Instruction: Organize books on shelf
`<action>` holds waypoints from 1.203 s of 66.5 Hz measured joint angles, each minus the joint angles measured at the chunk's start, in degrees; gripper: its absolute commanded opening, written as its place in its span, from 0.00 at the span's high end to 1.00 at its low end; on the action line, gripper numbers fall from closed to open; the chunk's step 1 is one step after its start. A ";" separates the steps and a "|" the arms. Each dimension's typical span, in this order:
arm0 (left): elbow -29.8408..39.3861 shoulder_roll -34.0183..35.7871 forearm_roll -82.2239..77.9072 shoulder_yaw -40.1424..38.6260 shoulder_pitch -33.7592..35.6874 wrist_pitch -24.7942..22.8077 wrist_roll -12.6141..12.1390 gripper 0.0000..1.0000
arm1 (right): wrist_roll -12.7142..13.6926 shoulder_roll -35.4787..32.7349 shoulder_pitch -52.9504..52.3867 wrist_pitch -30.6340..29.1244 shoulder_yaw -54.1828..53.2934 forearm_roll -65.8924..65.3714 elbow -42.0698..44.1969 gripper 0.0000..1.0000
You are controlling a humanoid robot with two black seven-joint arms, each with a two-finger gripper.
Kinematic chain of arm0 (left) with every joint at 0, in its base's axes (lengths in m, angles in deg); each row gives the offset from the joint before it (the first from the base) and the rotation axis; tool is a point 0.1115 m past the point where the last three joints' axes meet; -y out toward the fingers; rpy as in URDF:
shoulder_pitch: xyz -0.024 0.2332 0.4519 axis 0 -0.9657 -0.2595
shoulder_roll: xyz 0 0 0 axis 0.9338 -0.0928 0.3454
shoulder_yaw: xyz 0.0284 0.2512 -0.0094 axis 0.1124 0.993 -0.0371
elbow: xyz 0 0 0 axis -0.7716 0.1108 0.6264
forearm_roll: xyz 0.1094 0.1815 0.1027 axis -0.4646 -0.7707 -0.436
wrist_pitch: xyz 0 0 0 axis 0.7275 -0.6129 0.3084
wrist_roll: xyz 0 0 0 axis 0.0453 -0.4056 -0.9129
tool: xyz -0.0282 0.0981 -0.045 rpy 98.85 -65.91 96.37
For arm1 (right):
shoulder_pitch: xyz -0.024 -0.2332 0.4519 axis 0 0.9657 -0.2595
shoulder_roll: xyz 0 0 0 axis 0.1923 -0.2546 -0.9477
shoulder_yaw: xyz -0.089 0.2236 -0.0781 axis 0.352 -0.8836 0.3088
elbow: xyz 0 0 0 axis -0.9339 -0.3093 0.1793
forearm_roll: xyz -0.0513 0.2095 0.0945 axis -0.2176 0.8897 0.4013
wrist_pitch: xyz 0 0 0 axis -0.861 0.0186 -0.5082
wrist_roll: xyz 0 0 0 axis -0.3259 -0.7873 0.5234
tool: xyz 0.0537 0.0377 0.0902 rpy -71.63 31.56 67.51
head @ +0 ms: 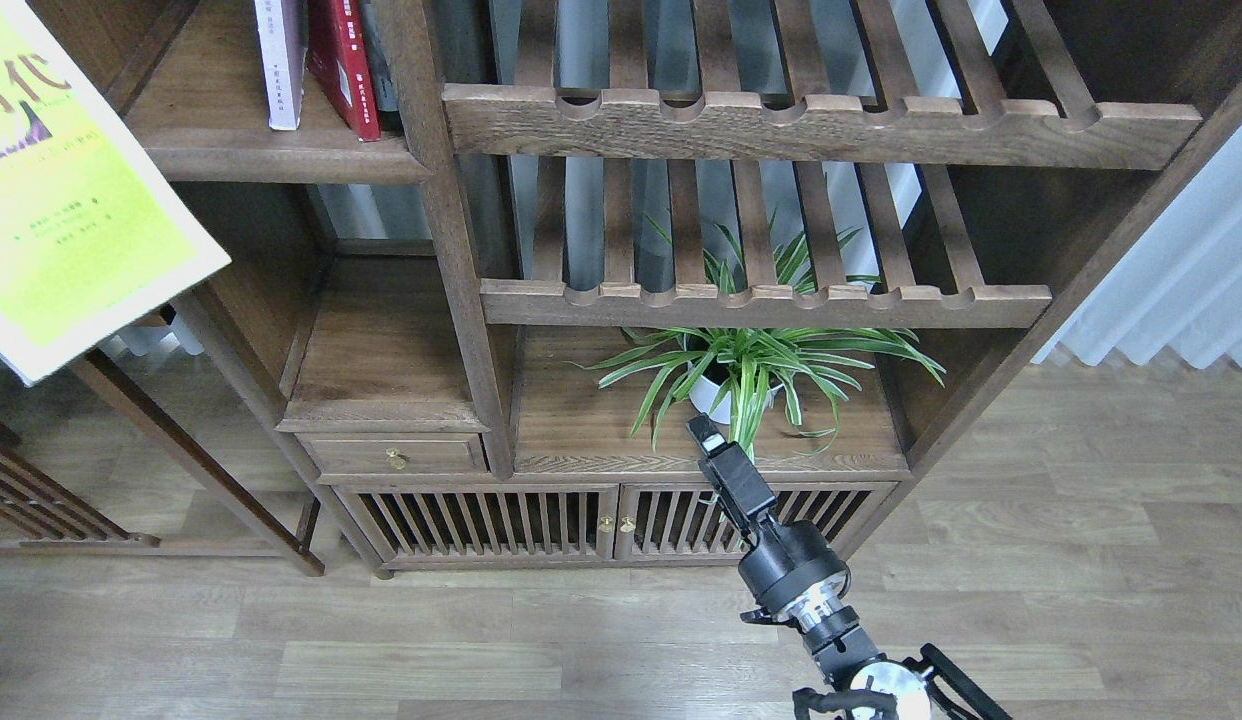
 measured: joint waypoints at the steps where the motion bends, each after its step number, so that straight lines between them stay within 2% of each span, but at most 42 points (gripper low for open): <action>1: -0.26 0.09 -0.43 0.30 0.75 0.00 0.00 0.96 | 0.00 0.00 0.00 -0.01 0.00 0.01 0.00 0.00; 17: -2.99 0.30 -8.12 2.44 10.91 0.00 0.00 0.97 | 0.00 -0.01 0.06 -0.13 -0.17 0.01 0.00 0.00; 35: -10.46 0.40 -14.89 5.21 22.74 0.00 -0.02 0.95 | 0.00 -0.01 0.09 -0.15 -0.27 0.01 0.00 0.00; 55: -13.23 -0.29 -19.28 7.44 28.14 0.00 -0.02 0.96 | 0.00 -0.01 0.04 -0.15 -0.23 0.06 0.00 0.00; 80: -17.23 0.78 -25.22 14.15 36.46 -0.01 -0.02 0.96 | 0.00 -0.01 0.12 -0.23 -0.24 0.18 -0.39 0.00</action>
